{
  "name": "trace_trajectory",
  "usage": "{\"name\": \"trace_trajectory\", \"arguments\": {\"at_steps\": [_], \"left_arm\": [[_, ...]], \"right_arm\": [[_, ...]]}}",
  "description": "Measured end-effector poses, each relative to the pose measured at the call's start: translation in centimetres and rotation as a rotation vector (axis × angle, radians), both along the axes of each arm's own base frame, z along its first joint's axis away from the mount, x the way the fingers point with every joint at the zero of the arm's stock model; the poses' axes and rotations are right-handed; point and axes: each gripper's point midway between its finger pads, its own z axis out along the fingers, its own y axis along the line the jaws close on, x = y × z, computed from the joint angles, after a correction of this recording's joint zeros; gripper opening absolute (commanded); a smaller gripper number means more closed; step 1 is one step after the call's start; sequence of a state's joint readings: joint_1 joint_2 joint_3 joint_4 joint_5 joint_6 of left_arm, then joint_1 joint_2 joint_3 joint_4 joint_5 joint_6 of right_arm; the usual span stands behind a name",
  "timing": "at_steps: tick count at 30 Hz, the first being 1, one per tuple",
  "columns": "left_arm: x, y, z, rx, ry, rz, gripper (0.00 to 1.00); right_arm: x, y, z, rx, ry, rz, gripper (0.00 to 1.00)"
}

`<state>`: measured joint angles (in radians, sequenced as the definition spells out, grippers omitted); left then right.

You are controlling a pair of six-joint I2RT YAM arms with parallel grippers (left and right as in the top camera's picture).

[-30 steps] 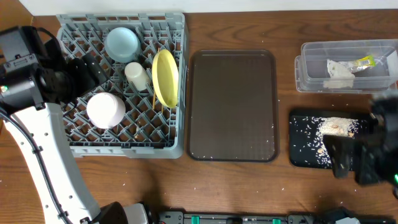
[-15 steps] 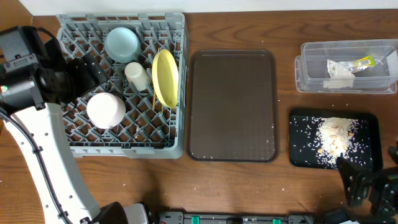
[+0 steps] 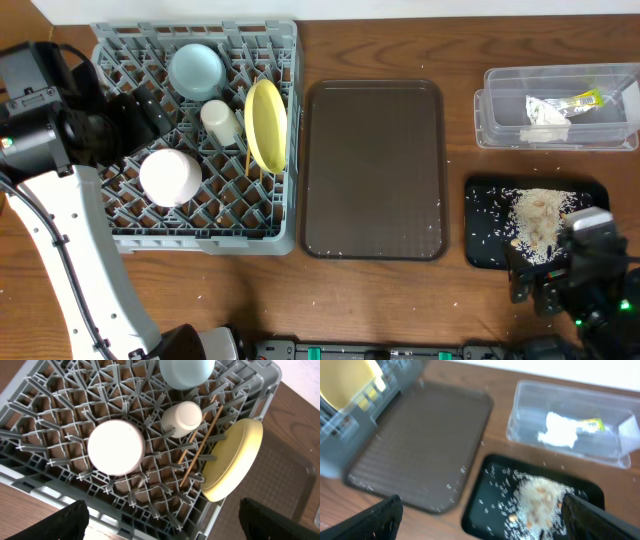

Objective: Sort waste into correct bins and load items into the dishwasher

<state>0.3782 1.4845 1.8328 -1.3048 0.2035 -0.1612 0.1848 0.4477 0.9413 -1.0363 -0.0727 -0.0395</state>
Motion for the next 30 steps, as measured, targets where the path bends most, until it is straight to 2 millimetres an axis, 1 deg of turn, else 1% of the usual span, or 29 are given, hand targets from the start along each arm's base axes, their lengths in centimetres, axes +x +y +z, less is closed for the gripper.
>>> {"name": "trace_trajectory", "arguments": {"at_steps": [5, 10, 20, 24, 30], "left_arm": [[0.0, 0.0, 0.0, 0.001, 0.0, 0.0, 0.96], [0.0, 0.0, 0.0, 0.0, 0.0, 0.0, 0.96], [0.0, 0.0, 0.0, 0.0, 0.0, 0.0, 0.96], [0.0, 0.0, 0.0, 0.0, 0.0, 0.0, 0.96], [0.0, 0.0, 0.0, 0.0, 0.0, 0.0, 0.96]], "right_arm": [[1.1, 0.0, -4.1, -0.039, -0.093, 0.022, 0.99], [1.8, 0.2, -6.6, -0.067, -0.174, 0.044, 0.99], [4.3, 0.6, -9.5, -0.075, -0.349, 0.047, 0.99], [5.0, 0.4, -11.0, -0.077, -0.356, 0.034, 0.99], [6.0, -0.5, -12.3, -0.088, -0.378, -0.006, 0.99]]}}
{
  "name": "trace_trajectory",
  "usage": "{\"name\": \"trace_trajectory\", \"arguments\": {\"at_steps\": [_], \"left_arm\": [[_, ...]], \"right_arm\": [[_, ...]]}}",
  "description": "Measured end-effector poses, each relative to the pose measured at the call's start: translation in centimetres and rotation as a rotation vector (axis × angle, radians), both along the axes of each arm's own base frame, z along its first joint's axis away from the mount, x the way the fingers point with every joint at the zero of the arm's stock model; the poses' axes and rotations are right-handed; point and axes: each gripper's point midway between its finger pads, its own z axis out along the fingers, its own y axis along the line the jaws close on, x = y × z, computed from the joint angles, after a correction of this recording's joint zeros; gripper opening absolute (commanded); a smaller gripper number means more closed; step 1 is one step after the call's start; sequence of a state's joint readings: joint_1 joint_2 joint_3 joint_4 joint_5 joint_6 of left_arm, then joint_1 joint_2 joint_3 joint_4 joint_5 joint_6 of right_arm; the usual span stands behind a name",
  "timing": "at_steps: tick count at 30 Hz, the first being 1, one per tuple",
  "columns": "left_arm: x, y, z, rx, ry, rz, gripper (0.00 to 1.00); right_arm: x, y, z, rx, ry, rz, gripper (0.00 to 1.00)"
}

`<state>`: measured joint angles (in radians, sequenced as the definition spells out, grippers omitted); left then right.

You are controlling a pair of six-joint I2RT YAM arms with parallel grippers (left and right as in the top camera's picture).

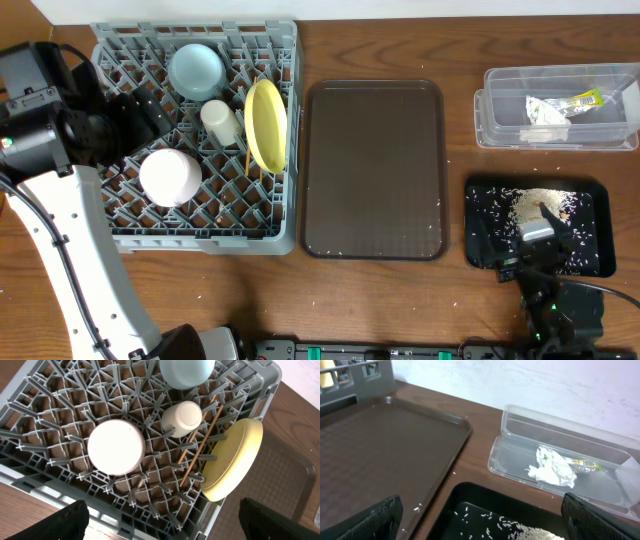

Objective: Sort waste into correct bins and load items into the dishwasher

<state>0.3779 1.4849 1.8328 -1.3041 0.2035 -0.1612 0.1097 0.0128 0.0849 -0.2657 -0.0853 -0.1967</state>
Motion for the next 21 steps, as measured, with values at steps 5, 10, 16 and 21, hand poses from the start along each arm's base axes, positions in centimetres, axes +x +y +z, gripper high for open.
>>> {"name": "trace_trajectory", "arguments": {"at_steps": [5, 10, 16, 21], "left_arm": [[0.0, 0.0, 0.0, 0.0, 0.0, 0.0, 0.96], [0.0, 0.0, 0.0, 0.0, 0.0, 0.001, 0.96], [0.0, 0.0, 0.0, 0.0, 0.0, 0.0, 0.96], [0.0, 0.0, 0.0, 0.0, 0.0, 0.0, 0.96]], "right_arm": [[0.5, -0.9, 1.2, -0.025, -0.07, -0.035, 0.99], [1.2, -2.1, 2.9, -0.041, -0.191, -0.085, 0.99], [1.3, -3.1, 2.5, -0.051, -0.186, -0.123, 0.99], [1.3, -3.8, 1.2, -0.058, -0.132, -0.153, 0.99]]}}
